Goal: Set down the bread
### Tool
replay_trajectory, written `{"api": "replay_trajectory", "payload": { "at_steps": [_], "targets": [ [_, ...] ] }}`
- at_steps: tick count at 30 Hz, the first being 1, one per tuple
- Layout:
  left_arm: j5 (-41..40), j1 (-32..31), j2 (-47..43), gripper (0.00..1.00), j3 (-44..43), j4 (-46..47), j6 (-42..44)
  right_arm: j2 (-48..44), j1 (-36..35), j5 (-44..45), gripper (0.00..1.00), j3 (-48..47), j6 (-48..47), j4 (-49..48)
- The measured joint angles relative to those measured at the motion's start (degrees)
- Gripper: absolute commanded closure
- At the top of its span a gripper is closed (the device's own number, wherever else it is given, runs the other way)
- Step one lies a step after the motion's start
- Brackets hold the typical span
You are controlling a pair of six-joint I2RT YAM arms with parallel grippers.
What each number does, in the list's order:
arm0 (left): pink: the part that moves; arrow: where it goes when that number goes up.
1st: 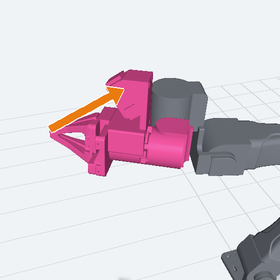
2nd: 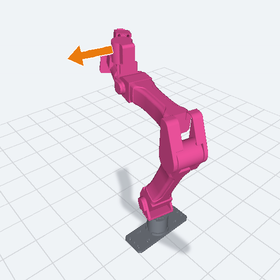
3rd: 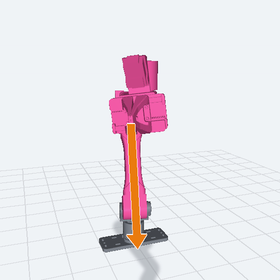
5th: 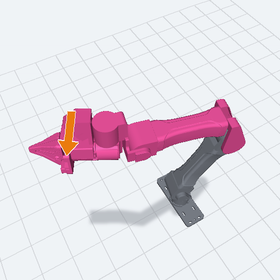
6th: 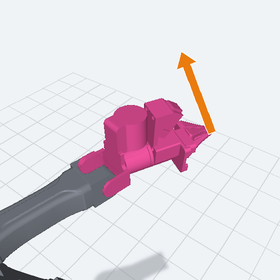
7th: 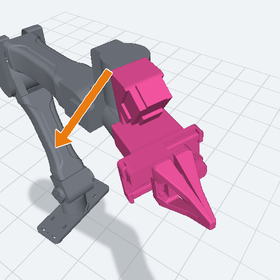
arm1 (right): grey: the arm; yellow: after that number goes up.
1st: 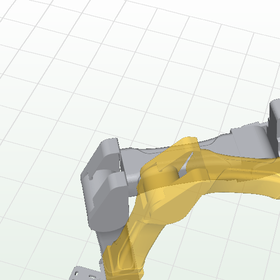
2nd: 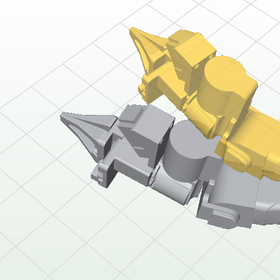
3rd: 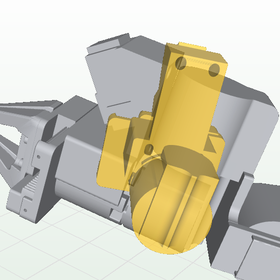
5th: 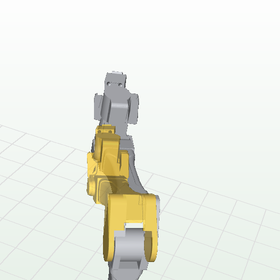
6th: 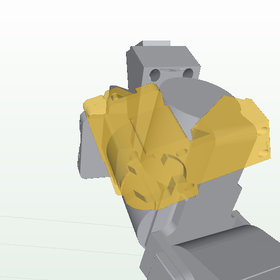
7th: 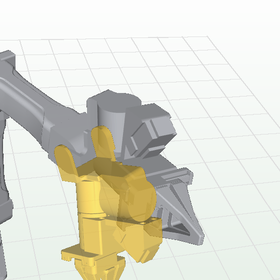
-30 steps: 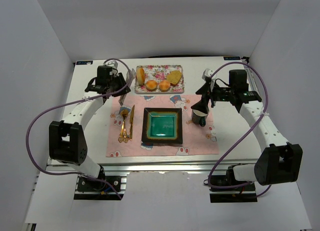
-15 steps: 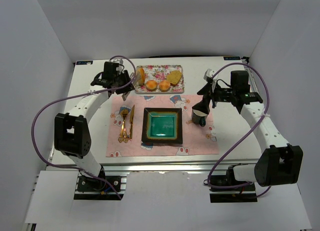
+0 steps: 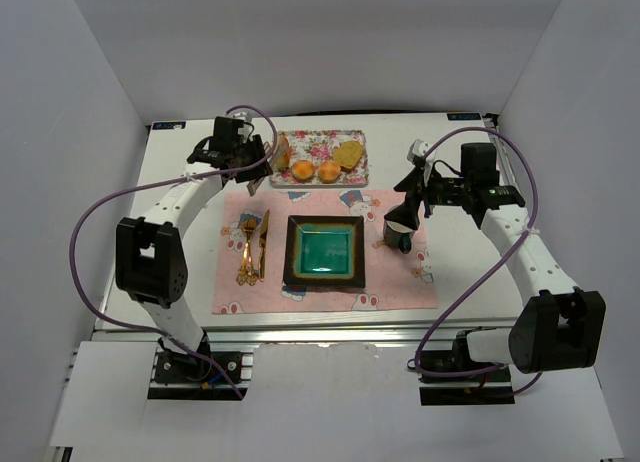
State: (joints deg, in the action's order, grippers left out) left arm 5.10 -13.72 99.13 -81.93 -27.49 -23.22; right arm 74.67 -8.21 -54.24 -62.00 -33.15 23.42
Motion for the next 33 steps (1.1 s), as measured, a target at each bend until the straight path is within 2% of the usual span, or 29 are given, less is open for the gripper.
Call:
{"api": "replay_trajectory", "payload": {
  "at_steps": [10,13,21,25,27,31,33],
  "targets": [
    [-0.2,-0.3,4.4,0.45,-3.0,-2.2,1.1,0.0,0.2,-0.2,0.11,0.0,0.0,0.0],
    [-0.3,-0.4,4.8,0.49,-3.1,-2.6,1.2,0.0,0.3,-0.4,0.11,0.0,0.0,0.0],
    [-0.6,-0.4,5.3,0.83,-3.2,-2.7,1.8,0.0,0.4,-0.4,0.10,0.0,0.0,0.0],
    [-1.2,-0.7,5.0,0.92,-3.2,-2.7,2.2,-0.1,0.4,-0.7,0.11,0.0,0.0,0.0],
    [-1.4,-0.9,4.5,0.94,-3.2,-2.8,2.2,-0.3,0.4,-0.8,0.11,0.0,0.0,0.0],
    [-0.5,-1.4,-0.4,1.00,-2.6,-4.1,1.9,-0.9,0.7,-0.9,0.11,0.0,-0.1,0.2],
    [0.6,-2.0,-4.8,1.00,-1.1,-4.5,1.4,-1.1,0.9,-0.8,0.11,0.0,-0.2,0.4]
  ]
}}
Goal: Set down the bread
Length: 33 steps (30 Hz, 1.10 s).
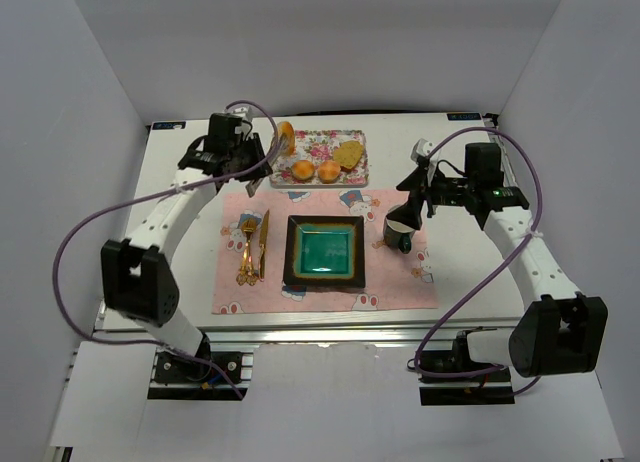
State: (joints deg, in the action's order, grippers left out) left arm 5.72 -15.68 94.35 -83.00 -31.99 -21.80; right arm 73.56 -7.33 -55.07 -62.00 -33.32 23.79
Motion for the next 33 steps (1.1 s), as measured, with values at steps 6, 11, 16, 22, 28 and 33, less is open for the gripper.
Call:
{"api": "replay_trajectory", "payload": {
  "at_steps": [6,11,16,22,28,33],
  "targets": [
    [4.4,-5.6,-16.1,1.00,9.4,-0.5,-6.1,-0.4,0.9,0.2,0.10,0.0,-0.5,0.6],
    [7.5,-14.6,-27.6,1.00,19.4,-2.7,-14.6,-1.0,1.9,0.5,0.11,-0.5,-1.3,1.8],
    [8.5,-20.1,-34.1,0.99,27.7,-4.0,-22.3,-1.1,2.1,0.5,0.10,-0.9,-1.4,1.8],
    [8.4,-24.5,-33.0,0.79,33.4,-3.9,-26.1,-1.2,2.1,0.4,0.11,-0.9,-1.3,1.8],
    [6.8,-24.8,-31.1,0.56,33.6,-3.5,-26.1,-1.3,2.1,0.2,0.10,-0.9,-1.3,1.8],
    [4.7,-24.9,-31.0,0.49,32.7,-4.9,-25.6,-1.5,2.1,-0.3,0.11,-0.9,-1.3,1.9]
  ]
}}
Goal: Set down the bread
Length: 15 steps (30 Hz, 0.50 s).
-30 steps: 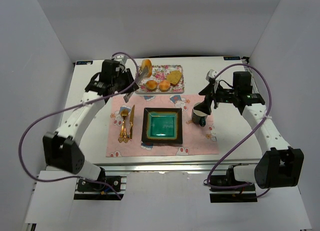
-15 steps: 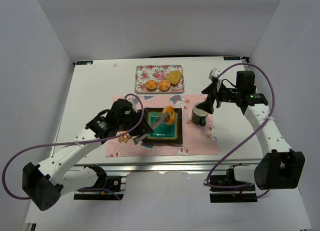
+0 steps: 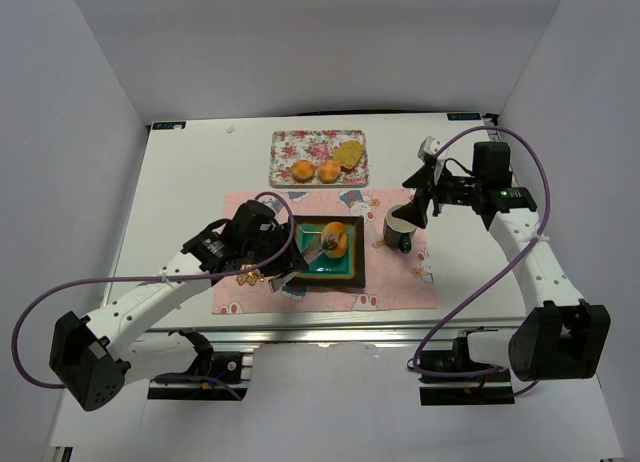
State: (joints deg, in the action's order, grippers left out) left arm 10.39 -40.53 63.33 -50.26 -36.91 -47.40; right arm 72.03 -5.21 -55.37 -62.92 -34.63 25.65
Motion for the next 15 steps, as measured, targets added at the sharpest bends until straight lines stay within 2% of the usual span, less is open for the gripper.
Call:
{"api": "replay_trajectory", "payload": {
  "at_steps": [2,10,15],
  "targets": [
    [-0.8,0.0,0.0,0.46,-0.6,-0.5,0.2,0.0,0.0,-0.2,0.11,0.0,0.0,0.1],
    [-4.0,0.1,0.2,0.46,-2.4,-4.0,0.9,0.0,0.0,-0.6,0.11,0.0,0.0,0.2],
    [-8.2,0.1,1.5,0.46,-8.9,-9.2,2.9,0.0,0.0,-1.0,0.10,0.0,0.0,0.4]
  ]
}}
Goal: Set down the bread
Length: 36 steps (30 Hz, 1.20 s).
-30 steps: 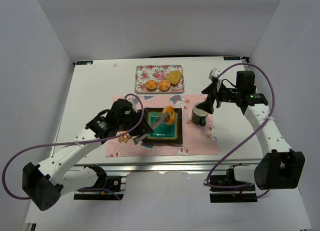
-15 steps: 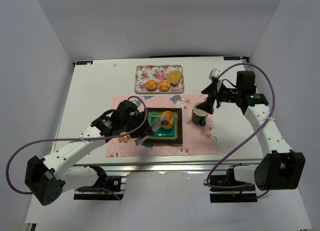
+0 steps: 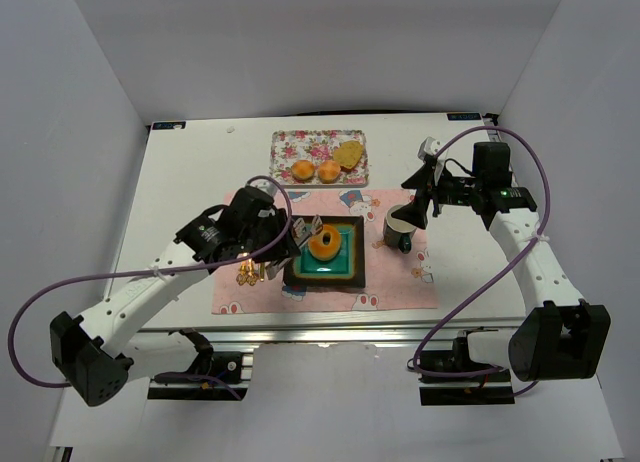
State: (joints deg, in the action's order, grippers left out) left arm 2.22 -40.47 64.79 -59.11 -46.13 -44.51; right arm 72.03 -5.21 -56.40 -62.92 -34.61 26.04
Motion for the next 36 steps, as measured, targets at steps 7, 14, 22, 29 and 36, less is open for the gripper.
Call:
{"api": "replay_trajectory", "payload": {
  "at_steps": [7,14,22,29,36],
  "targets": [
    [-4.5,0.0,2.1,0.55,-6.2,-3.6,3.3,0.0,0.0,-0.7,0.11,0.0,0.0,0.0],
    [-12.3,0.5,15.1,0.92,-13.6,-2.4,9.4,0.0,0.0,-0.8,0.24,0.0,0.3,-0.6],
    [-11.3,10.5,25.3,0.84,-17.9,7.4,13.5,0.0,0.0,-0.8,0.23,0.0,0.9,-1.0],
    [-5.0,20.2,29.4,0.54,-19.3,14.4,13.7,0.0,0.0,-0.7,0.20,0.9,1.2,-2.3],
    [2.4,21.7,34.3,0.49,-20.3,19.1,12.5,0.0,0.0,-0.7,0.18,1.0,1.4,-2.7]
  ]
}}
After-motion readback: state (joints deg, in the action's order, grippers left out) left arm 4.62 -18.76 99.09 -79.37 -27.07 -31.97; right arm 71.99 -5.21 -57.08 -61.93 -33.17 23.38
